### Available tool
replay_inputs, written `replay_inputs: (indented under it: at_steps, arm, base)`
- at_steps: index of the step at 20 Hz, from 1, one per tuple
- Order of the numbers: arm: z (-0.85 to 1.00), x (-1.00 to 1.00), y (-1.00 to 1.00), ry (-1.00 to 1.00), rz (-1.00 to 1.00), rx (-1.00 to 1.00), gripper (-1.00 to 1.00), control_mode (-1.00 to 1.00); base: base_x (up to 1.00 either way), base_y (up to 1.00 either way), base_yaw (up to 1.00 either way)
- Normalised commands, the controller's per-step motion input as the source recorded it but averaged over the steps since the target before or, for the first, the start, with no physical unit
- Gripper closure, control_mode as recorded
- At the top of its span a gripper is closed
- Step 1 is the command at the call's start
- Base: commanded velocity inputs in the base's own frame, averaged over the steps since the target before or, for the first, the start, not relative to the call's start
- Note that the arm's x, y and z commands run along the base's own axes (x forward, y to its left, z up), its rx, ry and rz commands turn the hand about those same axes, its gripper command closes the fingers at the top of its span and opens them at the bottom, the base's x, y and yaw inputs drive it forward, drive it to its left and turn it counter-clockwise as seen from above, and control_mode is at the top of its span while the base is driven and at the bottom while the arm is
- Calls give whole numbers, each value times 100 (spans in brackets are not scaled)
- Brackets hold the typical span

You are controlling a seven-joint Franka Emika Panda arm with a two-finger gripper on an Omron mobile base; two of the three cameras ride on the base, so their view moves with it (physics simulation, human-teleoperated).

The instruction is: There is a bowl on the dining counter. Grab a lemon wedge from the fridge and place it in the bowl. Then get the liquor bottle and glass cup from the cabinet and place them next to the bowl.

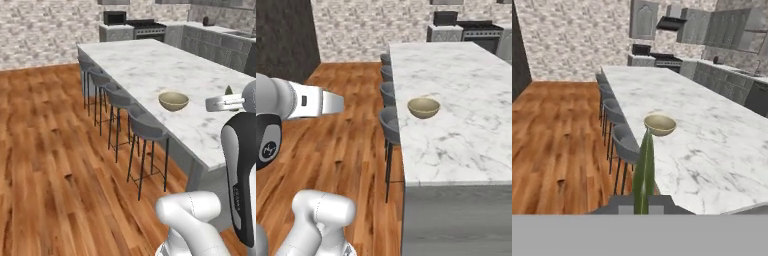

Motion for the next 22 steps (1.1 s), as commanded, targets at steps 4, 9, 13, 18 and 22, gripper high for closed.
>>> replay_inputs:
  at_steps: [4, 9, 13, 18, 22]
  arm:
    - [0, 0, 0, 0, 0, 0, 100, 100]
    - [0, 0, 0, 0, 0, 0, 100, 100]
    - [0, 0, 0, 0, 0, 0, 100, 100]
    - [0, 0, 0, 0, 0, 0, 100, 100]
    - [0, 0, 0, 0, 0, 0, 100, 100]
  base:
    - [11, 58, -44]
    - [6, 56, -44]
    - [0, 35, -41]
    - [0, 35, -39]
    - [4, 56, -44]
